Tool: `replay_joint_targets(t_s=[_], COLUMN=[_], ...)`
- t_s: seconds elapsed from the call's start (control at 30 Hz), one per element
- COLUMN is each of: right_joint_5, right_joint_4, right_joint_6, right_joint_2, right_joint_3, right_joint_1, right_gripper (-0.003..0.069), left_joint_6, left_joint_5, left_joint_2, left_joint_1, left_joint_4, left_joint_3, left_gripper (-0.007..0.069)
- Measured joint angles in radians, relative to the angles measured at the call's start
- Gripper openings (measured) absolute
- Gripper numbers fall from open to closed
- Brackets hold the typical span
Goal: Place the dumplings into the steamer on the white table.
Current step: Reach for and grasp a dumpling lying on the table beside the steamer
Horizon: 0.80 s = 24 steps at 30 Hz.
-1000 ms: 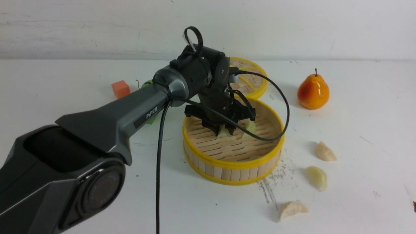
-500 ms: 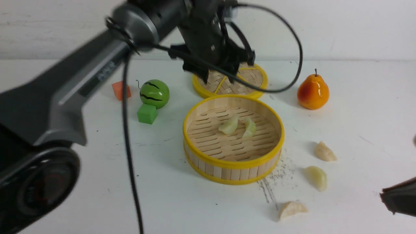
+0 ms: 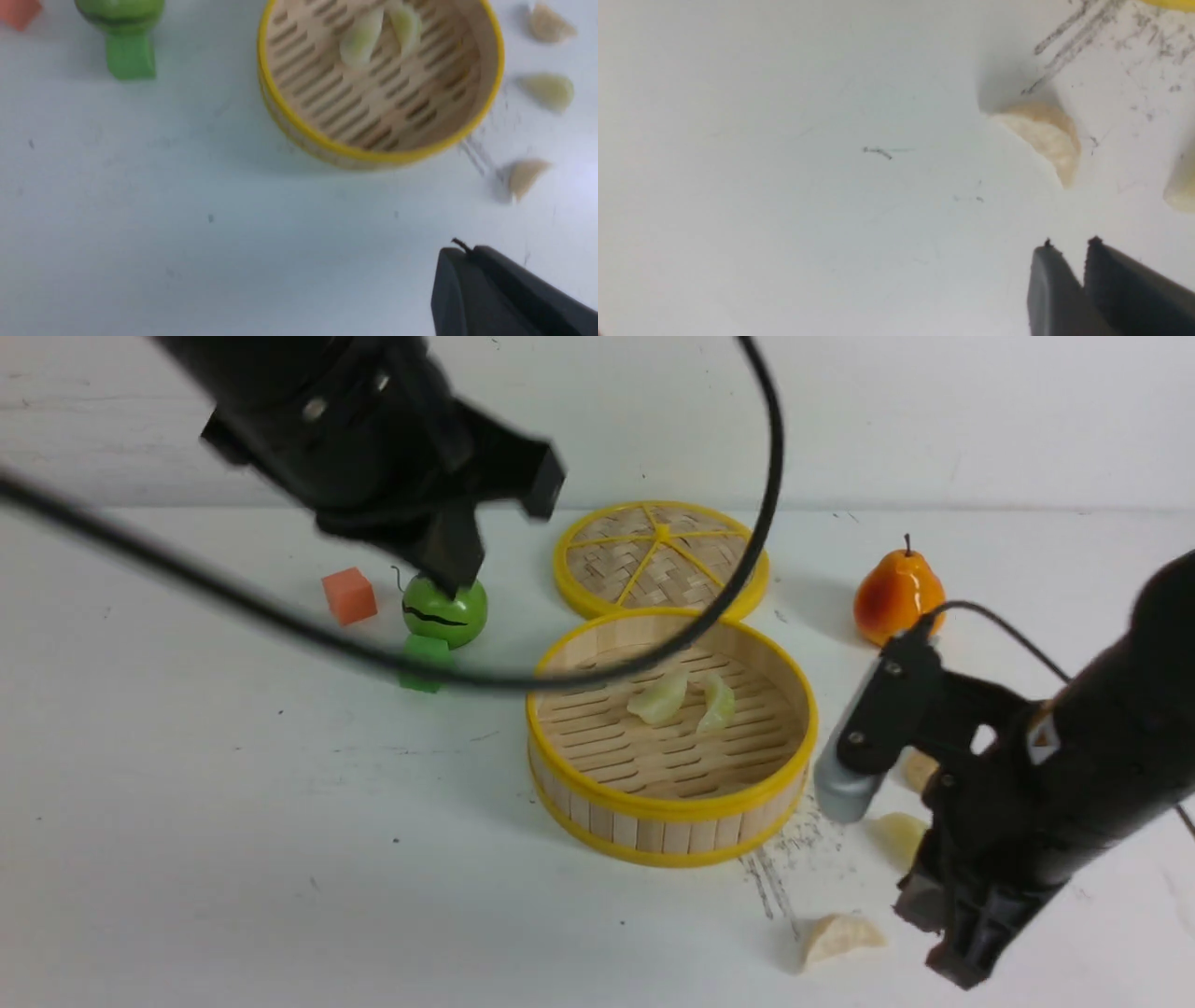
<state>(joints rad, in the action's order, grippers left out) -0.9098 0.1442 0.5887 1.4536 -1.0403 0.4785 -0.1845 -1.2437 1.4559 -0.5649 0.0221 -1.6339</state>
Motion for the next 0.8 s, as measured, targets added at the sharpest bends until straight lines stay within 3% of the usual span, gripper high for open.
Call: replay_joint_targets(t_s=[0.23,0.37,0.57,0.67,0.77,0.8], right_joint_5=[0.208,0.236,0.253,0.254,0.247,0.245], right_joint_4=[-0.003,-0.006,-0.015,-0.014,-0.014,-0.014], right_joint_6=[0.255,0.401,0.457,0.457,0.453,0.450], right_joint_2=[0.177,0.256,0.350,0.359,0.362,0.362], right_joint_3=[0.000,0.000,-0.002,-0.009,-0.017,-0.020], right_joint_1=[0.000,0.000,0.000,0.000,0.000,0.000], right_gripper=[0.0514,0.0577,0.0514,0.0414,0.0207,0.0196], left_joint_6=[0.022,0.026,0.026,0.026,0.026,0.026], left_joint_5=[0.090,0.109,0.113,0.116,0.120,0.120], left_joint_2=[-0.261,-0.364,-0.471,-0.488,-0.498,-0.498], left_joint_1=[0.000,0.000,0.000,0.000,0.000,0.000], left_joint_4=[0.052,0.054,0.054,0.053,0.053,0.053], left_joint_3=[0.417,0.557,0.664,0.668,0.668,0.668], left_gripper=[-0.0014,-0.0014,-0.0014,-0.0014,-0.0014,-0.0014])
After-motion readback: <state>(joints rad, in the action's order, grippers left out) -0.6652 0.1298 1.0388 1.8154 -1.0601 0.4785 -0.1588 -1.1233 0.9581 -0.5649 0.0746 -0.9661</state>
